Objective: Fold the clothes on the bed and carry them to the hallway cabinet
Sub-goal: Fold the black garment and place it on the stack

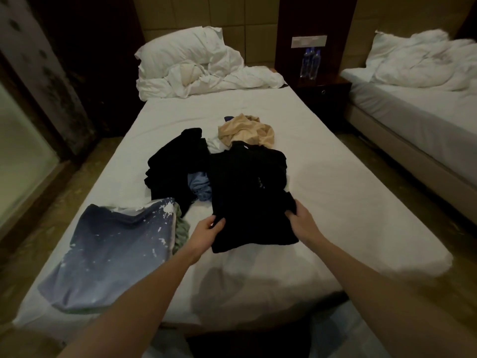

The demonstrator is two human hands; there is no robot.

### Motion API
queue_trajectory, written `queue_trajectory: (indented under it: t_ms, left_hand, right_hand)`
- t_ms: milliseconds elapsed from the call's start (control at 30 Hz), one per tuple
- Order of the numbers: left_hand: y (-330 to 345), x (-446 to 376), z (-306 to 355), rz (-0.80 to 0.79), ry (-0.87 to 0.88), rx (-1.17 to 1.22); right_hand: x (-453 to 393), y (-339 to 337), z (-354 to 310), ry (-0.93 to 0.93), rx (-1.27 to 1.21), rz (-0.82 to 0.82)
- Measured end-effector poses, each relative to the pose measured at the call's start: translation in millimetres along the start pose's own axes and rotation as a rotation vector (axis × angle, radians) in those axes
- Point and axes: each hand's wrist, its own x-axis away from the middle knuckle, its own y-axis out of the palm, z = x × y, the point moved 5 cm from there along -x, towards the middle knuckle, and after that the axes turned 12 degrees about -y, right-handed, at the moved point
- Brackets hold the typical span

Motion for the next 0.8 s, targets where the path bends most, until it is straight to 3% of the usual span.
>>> queue_trajectory:
  t_ms: [100, 233, 333, 433, 567, 667, 733, 800]
  left_hand:
    - [-19, -23, 38, 0.003, 0.003, 0.172]
    - [-48, -66, 78, 0.032, -0.128, 0.493]
    - [-61, -104, 100, 0.027, -0.219, 0.556]
    - [-61, -142, 122, 0.039, -0.231, 0.507]
    - [-64, -199, 129, 0.249, -0.269, 0.481]
    - [-71, -244, 117, 0.344, -0.305, 0.187]
    - [-71, -263, 110, 0.295, -0.314, -0.077]
    - [-68, -275, 104, 0.164, -0.343, -0.141]
  right_hand:
    - [-47, -5, -19, 0.043, -0.114, 0.114]
    - [-107, -13, -31, 0.102, -0.184, 0.175]
    - [-147, -22, -26, 0.136, -0.153, 0.196]
    - [-187, -26, -19, 0.129, -0.136, 0.213]
    - [-236, -29, -3, 0.071, -0.043, 0.247]
    - [-265, -26, 20, 0.158, 0.06, 0.21]
    - [-278, -24, 40, 0.241, 0.188, 0.146]
    - [-283, -20, 56, 0.315, 0.187, 0.059]
